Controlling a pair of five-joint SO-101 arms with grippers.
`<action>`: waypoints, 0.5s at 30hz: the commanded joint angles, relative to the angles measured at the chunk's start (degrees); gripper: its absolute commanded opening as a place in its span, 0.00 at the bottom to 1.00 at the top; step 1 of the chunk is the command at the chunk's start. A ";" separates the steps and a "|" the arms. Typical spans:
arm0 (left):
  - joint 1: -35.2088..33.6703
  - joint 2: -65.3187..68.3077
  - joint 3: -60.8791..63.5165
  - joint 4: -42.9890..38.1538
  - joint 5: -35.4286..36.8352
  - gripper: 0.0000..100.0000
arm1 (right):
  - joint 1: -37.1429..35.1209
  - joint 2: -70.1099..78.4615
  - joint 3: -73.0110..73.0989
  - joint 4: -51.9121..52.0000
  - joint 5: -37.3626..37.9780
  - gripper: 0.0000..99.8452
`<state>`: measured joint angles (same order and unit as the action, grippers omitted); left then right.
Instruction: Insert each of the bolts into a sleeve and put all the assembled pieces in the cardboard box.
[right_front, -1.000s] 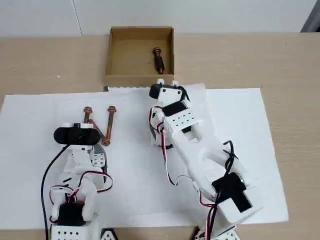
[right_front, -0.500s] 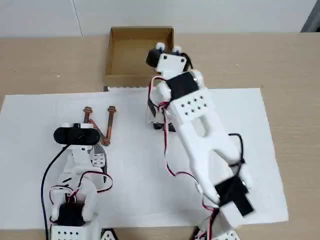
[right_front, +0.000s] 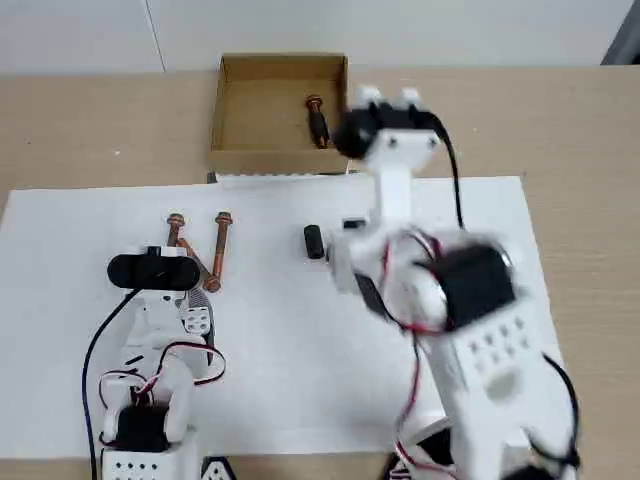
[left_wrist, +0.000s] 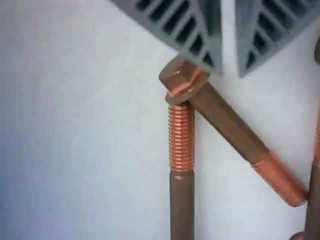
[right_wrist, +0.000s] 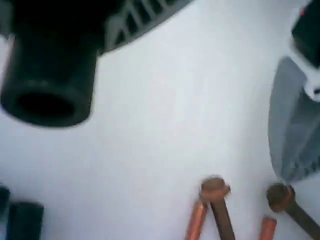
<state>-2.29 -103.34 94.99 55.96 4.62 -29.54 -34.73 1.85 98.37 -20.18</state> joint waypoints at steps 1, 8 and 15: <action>-0.53 -0.09 -1.10 0.53 -0.26 0.01 | 1.10 -12.18 11.25 -0.57 0.62 0.00; -0.53 0.00 -7.60 9.49 -0.79 0.01 | 11.74 -32.57 35.60 -5.41 5.01 0.00; -0.53 0.09 -14.37 10.46 -5.89 0.01 | 17.01 -43.65 43.87 -11.65 8.97 0.00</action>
<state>-2.55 -103.25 84.53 66.24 0.40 -13.54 -76.13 44.13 89.49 -12.70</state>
